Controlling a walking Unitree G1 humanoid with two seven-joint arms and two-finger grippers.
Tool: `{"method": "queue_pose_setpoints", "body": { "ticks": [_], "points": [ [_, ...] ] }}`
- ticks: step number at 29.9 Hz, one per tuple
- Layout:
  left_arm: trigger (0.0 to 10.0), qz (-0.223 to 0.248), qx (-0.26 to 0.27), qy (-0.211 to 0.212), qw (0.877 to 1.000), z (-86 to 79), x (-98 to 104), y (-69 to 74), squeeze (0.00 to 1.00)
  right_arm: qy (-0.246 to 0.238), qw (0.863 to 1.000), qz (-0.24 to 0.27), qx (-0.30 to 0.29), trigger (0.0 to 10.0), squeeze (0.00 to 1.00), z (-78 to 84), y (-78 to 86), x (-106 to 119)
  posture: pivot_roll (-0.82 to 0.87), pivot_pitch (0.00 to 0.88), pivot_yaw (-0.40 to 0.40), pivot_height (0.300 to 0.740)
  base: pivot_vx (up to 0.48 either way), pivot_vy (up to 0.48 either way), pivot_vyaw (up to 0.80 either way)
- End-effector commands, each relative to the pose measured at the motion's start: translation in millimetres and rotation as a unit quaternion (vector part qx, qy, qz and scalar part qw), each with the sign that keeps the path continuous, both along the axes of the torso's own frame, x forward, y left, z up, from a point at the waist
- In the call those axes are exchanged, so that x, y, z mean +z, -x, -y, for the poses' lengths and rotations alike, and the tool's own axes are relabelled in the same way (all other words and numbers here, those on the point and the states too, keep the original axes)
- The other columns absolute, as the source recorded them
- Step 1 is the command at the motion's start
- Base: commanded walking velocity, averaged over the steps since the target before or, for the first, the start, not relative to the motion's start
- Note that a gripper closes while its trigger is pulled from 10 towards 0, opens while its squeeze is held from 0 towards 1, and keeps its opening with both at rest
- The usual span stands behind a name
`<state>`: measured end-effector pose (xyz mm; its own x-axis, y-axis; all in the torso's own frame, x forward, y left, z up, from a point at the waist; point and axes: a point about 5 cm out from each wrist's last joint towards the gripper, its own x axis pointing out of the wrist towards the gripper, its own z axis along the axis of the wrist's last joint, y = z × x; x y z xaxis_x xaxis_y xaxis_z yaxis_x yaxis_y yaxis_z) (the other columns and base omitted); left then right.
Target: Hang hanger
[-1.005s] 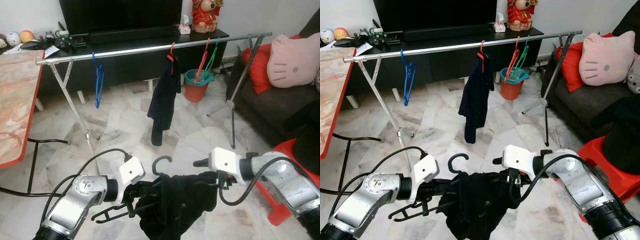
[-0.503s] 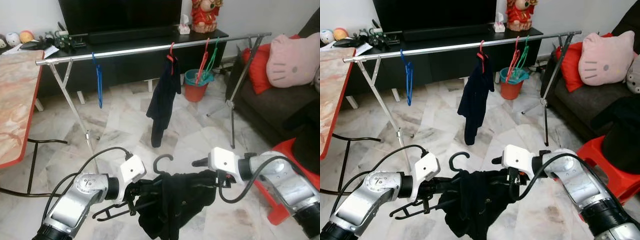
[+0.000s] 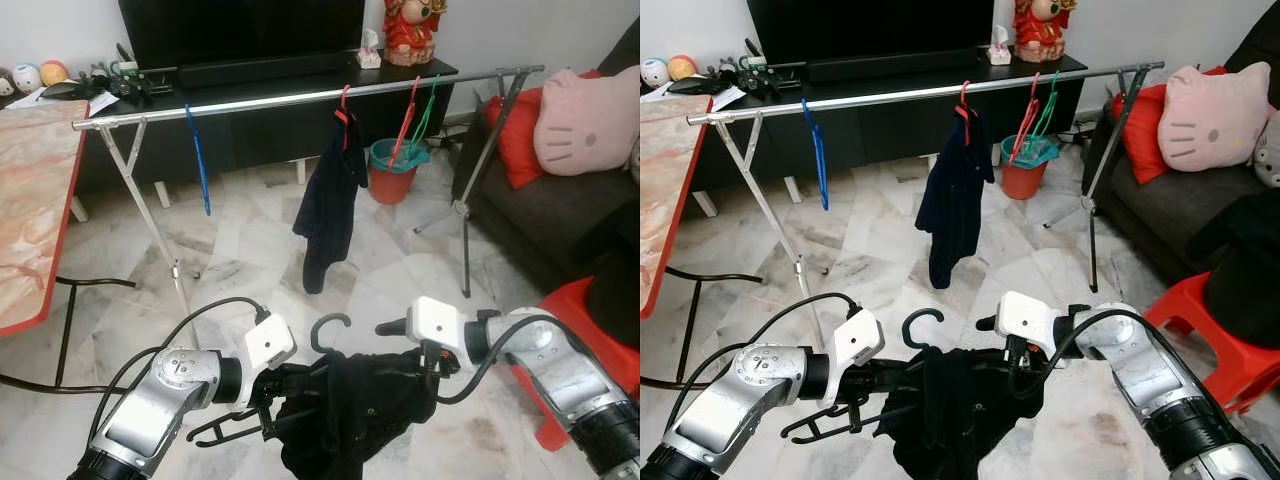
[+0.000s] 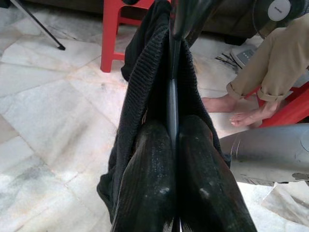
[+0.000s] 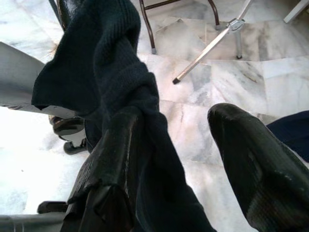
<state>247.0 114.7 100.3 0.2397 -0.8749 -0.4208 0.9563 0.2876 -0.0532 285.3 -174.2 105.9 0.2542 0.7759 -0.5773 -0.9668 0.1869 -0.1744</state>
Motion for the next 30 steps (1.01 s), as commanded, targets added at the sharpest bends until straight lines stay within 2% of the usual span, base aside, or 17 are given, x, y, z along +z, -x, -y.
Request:
{"method": "queue_pose_setpoints", "body": {
  "ticks": [1, 10, 20, 25, 26, 27, 28, 30],
  "points": [
    [10.0, 0.019, -0.023, 0.017, 0.999, 8.7, 12.9, -0.7, 0.0, 0.001, 1.0, -0.007, 0.009, 10.0, 0.0, -1.9, 0.4, -2.5, -0.01, 0.0, -0.017, 0.74, 0.0, 0.0, 0.0],
    [10.0, 0.018, -0.025, 0.02, 0.999, 9.9, 13.2, -0.4, 0.0, -0.009, 0.999, -0.034, 0.031, 10.0, 0.0, -0.6, 5.5, -4.3, -0.01, 0.0, -0.017, 0.74, 0.0, 0.0, 0.0],
    [10.0, 0.022, -0.024, 0.02, 0.999, 9.0, 16.3, -2.8, 0.0, 0.011, 0.999, -0.045, 0.026, 10.0, 0.0, -1.6, 1.3, -17.9, 0.0, 0.0, -0.019, 0.74, 0.0, 0.0, 0.0],
    [10.0, 0.02, -0.023, 0.021, 0.999, 9.0, 15.8, -2.0, 0.0, 0.002, 0.999, -0.044, 0.021, 10.0, 0.0, -3.0, -0.9, -18.1, 0.01, 0.0, -0.021, 0.74, 0.0, 0.0, 0.0],
    [10.0, 0.02, -0.023, 0.021, 0.999, 9.1, 15.6, -2.0, 0.0, -0.001, 0.999, -0.041, 0.013, 2.9, 0.0, -3.1, -3.1, -17.7, 0.01, 0.0, -0.021, 0.74, 0.0, 0.0, 0.0],
    [10.0, 0.02, -0.023, 0.021, 0.999, 9.1, 15.5, -2.0, 0.0, -0.004, 0.999, -0.038, 0.008, 2.9, 0.0, -3.2, -4.7, -17.5, 0.01, 0.0, -0.021, 0.74, 0.0, 0.0, 0.0],
    [10.0, 0.02, -0.023, 0.021, 0.999, 9.2, 15.4, -1.9, 0.0, -0.006, 0.999, -0.037, 0.004, 0.0, 0.0, -3.3, -5.7, -17.2, 0.01, 0.0, -0.021, 0.74, 0.0, 0.0, 0.0],
    [10.0, 0.02, -0.022, 0.022, 0.999, 9.5, 15.5, -2.2, 0.0, -0.011, 0.999, -0.04, 0.012, 0.0, 0.0, -3.0, -5.3, -16.0, 0.0, 0.0, -0.021, 0.74, 0.0, 0.0, 0.0]
  ]
}}
